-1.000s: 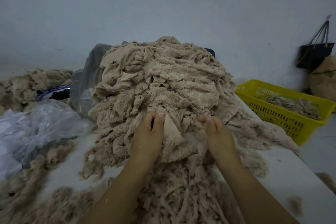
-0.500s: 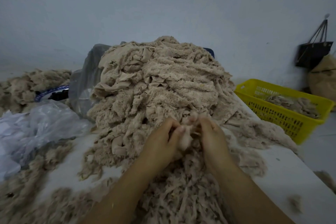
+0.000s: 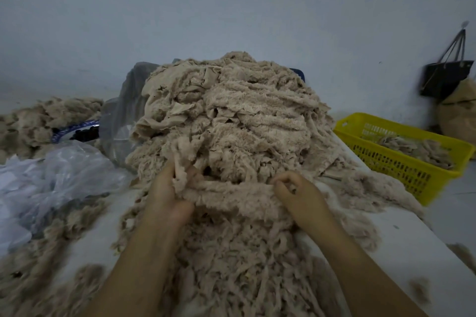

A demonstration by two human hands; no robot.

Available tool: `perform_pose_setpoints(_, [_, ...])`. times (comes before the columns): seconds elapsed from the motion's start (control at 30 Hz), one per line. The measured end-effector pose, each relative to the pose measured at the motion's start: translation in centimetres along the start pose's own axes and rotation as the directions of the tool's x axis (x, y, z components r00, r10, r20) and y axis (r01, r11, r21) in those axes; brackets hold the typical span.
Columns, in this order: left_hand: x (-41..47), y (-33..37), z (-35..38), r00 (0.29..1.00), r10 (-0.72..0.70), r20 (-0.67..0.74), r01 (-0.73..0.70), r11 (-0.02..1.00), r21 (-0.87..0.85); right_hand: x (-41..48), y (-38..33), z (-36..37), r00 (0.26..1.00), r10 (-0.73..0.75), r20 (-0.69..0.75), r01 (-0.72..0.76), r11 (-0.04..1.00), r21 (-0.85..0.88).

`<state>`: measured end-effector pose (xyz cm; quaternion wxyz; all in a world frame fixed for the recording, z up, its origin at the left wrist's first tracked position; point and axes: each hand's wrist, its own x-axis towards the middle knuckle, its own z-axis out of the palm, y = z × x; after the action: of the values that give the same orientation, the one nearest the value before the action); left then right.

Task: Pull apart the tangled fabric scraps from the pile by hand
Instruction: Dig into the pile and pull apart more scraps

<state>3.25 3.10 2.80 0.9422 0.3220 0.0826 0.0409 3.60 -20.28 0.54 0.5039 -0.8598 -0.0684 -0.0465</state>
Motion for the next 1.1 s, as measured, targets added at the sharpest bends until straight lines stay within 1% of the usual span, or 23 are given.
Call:
perform_pose_setpoints(0.03, [0.0,0.0,0.0,0.997,0.055,-0.048,-0.049,0.992,0.116,0.1,0.2,-0.3,1.000,0.012,-0.021,-0.011,0.999,0.033])
perform_pose_setpoints(0.07, [-0.3,-0.1,0.3,0.987,0.140,-0.077,-0.112,0.951,0.288,0.2,0.2,-0.3,0.999,0.018,-0.041,-0.014,0.996,0.084])
perform_pose_setpoints(0.1, [-0.8,-0.4,0.7,0.973,0.225,-0.049,-0.170,0.847,0.504,0.2,0.1,-0.2,0.998,0.029,-0.053,-0.021,0.989,0.149])
perform_pose_setpoints(0.13, [-1.4,-0.8,1.1,0.962,0.268,0.052,-0.228,0.683,0.694,0.1,-0.4,0.0,0.997,0.042,-0.061,-0.028,0.975,0.222])
perform_pose_setpoints(0.17, [-2.1,-1.3,1.6,0.952,0.239,0.193,-0.290,0.495,0.819,0.1,-0.8,0.2,0.997,0.041,-0.068,-0.020,0.957,0.288])
perform_pose_setpoints(0.2, [-2.6,-2.1,2.2,0.943,0.139,0.301,-0.331,0.332,0.883,0.0,-1.2,0.3,0.996,0.030,-0.084,0.000,0.944,0.330])
perform_pose_setpoints(0.23, [-3.2,-3.1,2.6,0.934,0.013,0.357,-0.351,0.219,0.911,-0.1,-1.4,0.5,0.995,0.010,-0.100,0.026,0.935,0.354])
perform_pose_setpoints(0.27, [-3.5,-4.0,2.9,0.922,-0.087,0.379,-0.364,0.149,0.919,-0.1,-1.6,0.5,0.994,-0.008,-0.107,0.048,0.927,0.373])
perform_pose_setpoints(0.3, [-3.7,-4.7,3.1,0.911,-0.138,0.388,-0.373,0.123,0.920,-0.2,-1.7,0.5,0.993,-0.017,-0.113,0.059,0.921,0.384])
perform_pose_setpoints(0.37, [-3.6,-4.8,3.0,0.900,-0.120,0.420,-0.402,0.148,0.904,-0.3,-1.8,0.2,0.989,-0.034,-0.141,0.085,0.926,0.369])
perform_pose_setpoints(0.4, [-3.5,-4.4,2.8,0.910,-0.069,0.408,-0.387,0.205,0.899,-0.3,-1.8,0.1,0.986,-0.041,-0.160,0.096,0.931,0.352])
perform_pose_setpoints(0.47, [-3.3,-3.5,2.7,0.946,-0.003,0.325,-0.289,0.451,0.844,-0.2,-1.7,0.1,0.985,-0.027,-0.170,0.084,0.936,0.341])
perform_pose_setpoints(0.53, [-3.4,-3.2,2.8,0.964,-0.044,0.261,-0.150,0.720,0.677,0.0,-1.6,0.3,0.988,0.015,-0.155,0.047,0.921,0.386])
perform_pose_setpoints(0.6, [-3.0,-2.5,2.7,0.966,-0.067,0.248,-0.057,0.885,0.461,0.2,-1.5,0.0,0.989,0.073,-0.130,0.003,0.862,0.507])
perform_pose_setpoints(0.67, [-2.0,-1.1,1.7,0.971,-0.052,0.233,0.013,0.986,0.167,0.4,-1.1,-1.1,0.984,0.125,-0.128,-0.024,0.802,0.597])
perform_pose_setpoints(0.7, [-1.5,-0.4,1.2,0.981,-0.035,0.191,0.023,0.998,0.065,0.5,-0.8,-1.7,0.980,0.144,-0.135,-0.032,0.789,0.614])
perform_pose_setpoints(0.73, [-1.1,0.0,0.8,0.988,-0.032,0.148,0.029,0.999,0.022,0.5,-0.6,-2.1,0.980,0.145,-0.137,-0.029,0.782,0.622])
perform_pose_setpoints(0.77, [-0.9,-0.2,0.5,0.991,-0.045,0.127,0.041,0.999,0.029,0.4,-0.5,-2.1,0.983,0.129,-0.132,-0.021,0.787,0.617])
perform_pose_setpoints(0.83, [-0.9,-1.2,0.8,0.983,-0.095,0.158,0.082,0.993,0.084,0.0,-0.9,-1.4,0.994,0.074,-0.081,-0.017,0.835,0.550])
perform_pose_setpoints(0.93, [-1.8,-2.2,1.9,0.961,-0.124,0.248,0.066,0.971,0.230,-0.6,-1.4,0.4,0.995,-0.099,0.004,0.094,0.957,0.275])
perform_pose_setpoints(0.97, [-2.1,-2.3,2.2,0.963,-0.097,0.250,0.020,0.956,0.293,-0.8,-1.5,0.7,0.986,-0.161,0.049,0.146,0.964,0.222])
perform_pose_setpoints(1.03, [-2.5,-3.0,2.6,0.977,-0.022,0.210,-0.071,0.901,0.427,-1.0,-1.8,1.5,0.966,-0.210,0.150,0.182,0.967,0.181])
perform_pose_setpoints(1.1, [-3.2,-4.1,2.8,0.982,-0.016,0.186,-0.101,0.795,0.598,-1.3,-2.1,2.6,0.957,-0.234,0.174,0.222,0.971,0.084])
